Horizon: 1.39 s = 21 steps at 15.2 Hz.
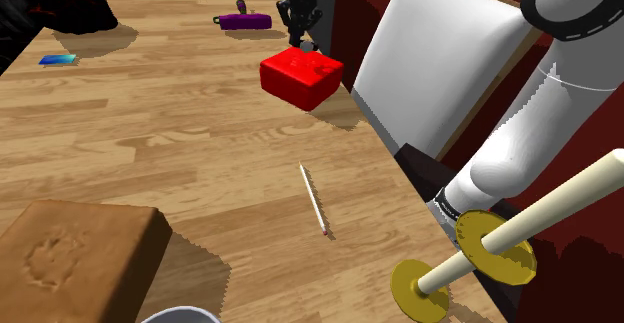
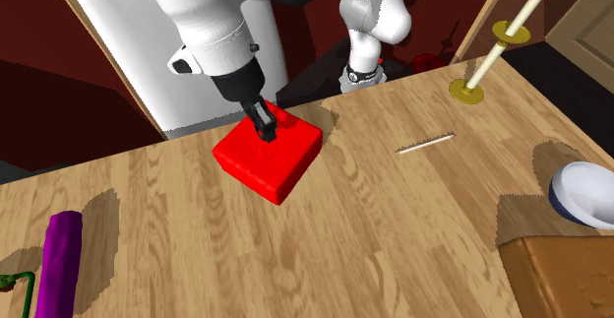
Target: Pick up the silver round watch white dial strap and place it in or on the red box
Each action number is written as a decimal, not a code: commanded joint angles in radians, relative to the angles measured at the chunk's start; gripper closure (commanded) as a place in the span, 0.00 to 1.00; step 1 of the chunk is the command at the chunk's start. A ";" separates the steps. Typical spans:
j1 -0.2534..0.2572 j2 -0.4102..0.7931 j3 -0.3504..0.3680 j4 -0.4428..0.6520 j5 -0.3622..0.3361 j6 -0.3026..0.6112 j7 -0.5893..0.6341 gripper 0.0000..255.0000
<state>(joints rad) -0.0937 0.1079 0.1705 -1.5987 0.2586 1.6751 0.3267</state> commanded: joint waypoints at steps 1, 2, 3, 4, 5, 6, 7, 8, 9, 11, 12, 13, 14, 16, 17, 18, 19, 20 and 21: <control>0.000 -0.003 0.000 -0.029 0.001 0.026 -0.007 1.00; 0.000 -0.004 0.000 -0.044 0.002 0.039 -0.010 1.00; 0.000 -0.004 0.000 -0.057 0.002 0.052 -0.014 1.00; 0.001 -0.004 0.000 -0.075 0.003 0.069 -0.018 1.00; 0.001 -0.005 0.000 -0.075 0.003 0.069 -0.018 1.00; 0.001 -0.004 0.000 -0.075 0.003 0.069 -0.018 1.00; 0.001 -0.004 0.000 -0.075 0.003 0.069 -0.018 1.00; 0.001 -0.004 0.000 -0.075 0.003 0.069 -0.018 1.00; 0.001 -0.004 0.000 -0.075 0.003 0.069 -0.018 1.00; 0.001 -0.004 0.000 -0.075 0.003 0.069 -0.018 1.00; 0.001 -0.004 0.000 -0.075 0.003 0.069 -0.018 1.00; 0.001 -0.004 0.000 -0.075 0.003 0.069 -0.018 0.00; 0.001 -0.004 0.000 -0.075 0.003 0.069 -0.018 0.00; 0.001 -0.004 0.000 -0.075 0.003 0.069 -0.018 0.00; 0.001 -0.004 0.000 -0.075 0.003 0.069 -0.018 0.00; 0.001 -0.004 0.000 -0.075 0.003 0.069 -0.018 0.00; -0.003 -0.002 -0.003 -0.040 0.002 0.035 -0.016 0.00; -0.007 0.002 -0.006 -0.003 0.000 0.001 -0.014 0.00; -0.011 0.007 -0.009 0.036 -0.002 -0.033 -0.011 0.00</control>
<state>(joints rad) -0.1011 0.1109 0.1645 -1.5993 0.2585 1.6766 0.3129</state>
